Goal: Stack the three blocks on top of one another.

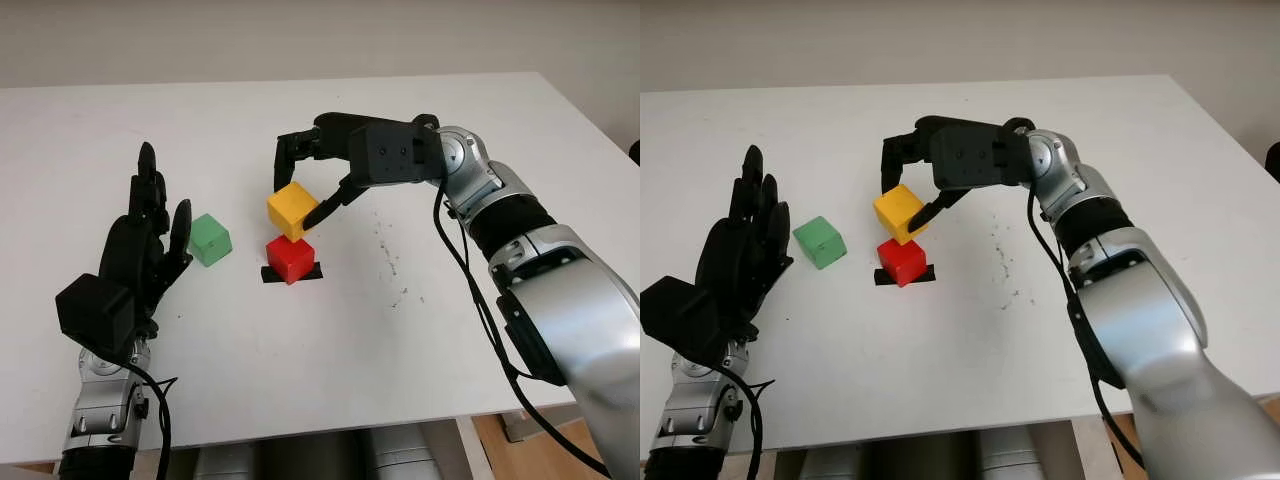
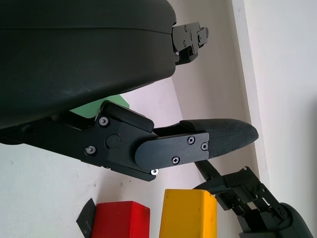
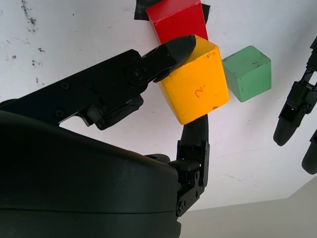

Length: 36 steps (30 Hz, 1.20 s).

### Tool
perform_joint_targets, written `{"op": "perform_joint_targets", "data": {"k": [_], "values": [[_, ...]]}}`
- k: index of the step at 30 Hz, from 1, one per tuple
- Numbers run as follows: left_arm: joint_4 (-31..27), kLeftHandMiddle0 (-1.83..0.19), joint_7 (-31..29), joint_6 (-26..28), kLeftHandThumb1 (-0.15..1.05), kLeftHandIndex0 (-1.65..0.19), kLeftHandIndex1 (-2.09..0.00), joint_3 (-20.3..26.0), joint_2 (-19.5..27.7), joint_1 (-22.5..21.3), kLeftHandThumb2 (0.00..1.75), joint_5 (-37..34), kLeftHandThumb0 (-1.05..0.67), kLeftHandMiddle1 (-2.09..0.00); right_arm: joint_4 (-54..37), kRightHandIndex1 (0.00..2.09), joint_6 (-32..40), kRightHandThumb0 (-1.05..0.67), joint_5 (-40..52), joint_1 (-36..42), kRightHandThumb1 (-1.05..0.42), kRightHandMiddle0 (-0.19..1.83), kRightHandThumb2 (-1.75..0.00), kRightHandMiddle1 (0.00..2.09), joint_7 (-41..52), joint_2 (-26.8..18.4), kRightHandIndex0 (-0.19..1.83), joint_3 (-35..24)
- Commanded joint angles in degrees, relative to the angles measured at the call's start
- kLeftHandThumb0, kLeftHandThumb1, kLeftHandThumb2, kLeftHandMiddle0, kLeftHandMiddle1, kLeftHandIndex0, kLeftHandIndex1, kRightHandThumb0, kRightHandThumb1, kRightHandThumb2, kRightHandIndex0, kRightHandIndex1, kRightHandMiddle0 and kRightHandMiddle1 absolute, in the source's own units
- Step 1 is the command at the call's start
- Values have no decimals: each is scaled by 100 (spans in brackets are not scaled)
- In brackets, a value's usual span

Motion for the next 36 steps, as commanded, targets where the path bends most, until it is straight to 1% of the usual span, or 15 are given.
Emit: {"op": "perform_joint_targets", "data": {"k": [1,12,20,25,36], "values": [[-27,18,3,-37,105,18,-5,3,31,-53,58,22,-80,-5,-19,7,8,-48,8,-8,-91,45,-6,149,2,-32,33,-25],[-100,18,3,43,105,18,-5,-14,15,-32,59,22,-80,-6,19,5,138,-50,278,65,-92,44,-5,149,370,14,31,-187],[-138,18,15,51,105,19,-5,-27,32,4,59,81,-81,-5,22,6,156,-55,215,123,-91,45,-5,148,313,39,31,-136],[-156,18,7,39,105,19,-5,-8,10,25,59,73,-81,-5,17,5,132,-53,274,196,-90,45,-5,150,334,79,31,-167],[-164,17,33,41,105,18,-6,-11,-13,51,58,81,-81,-6,95,5,322,-49,372,272,-90,44,-5,152,334,174,29,-228]]}}
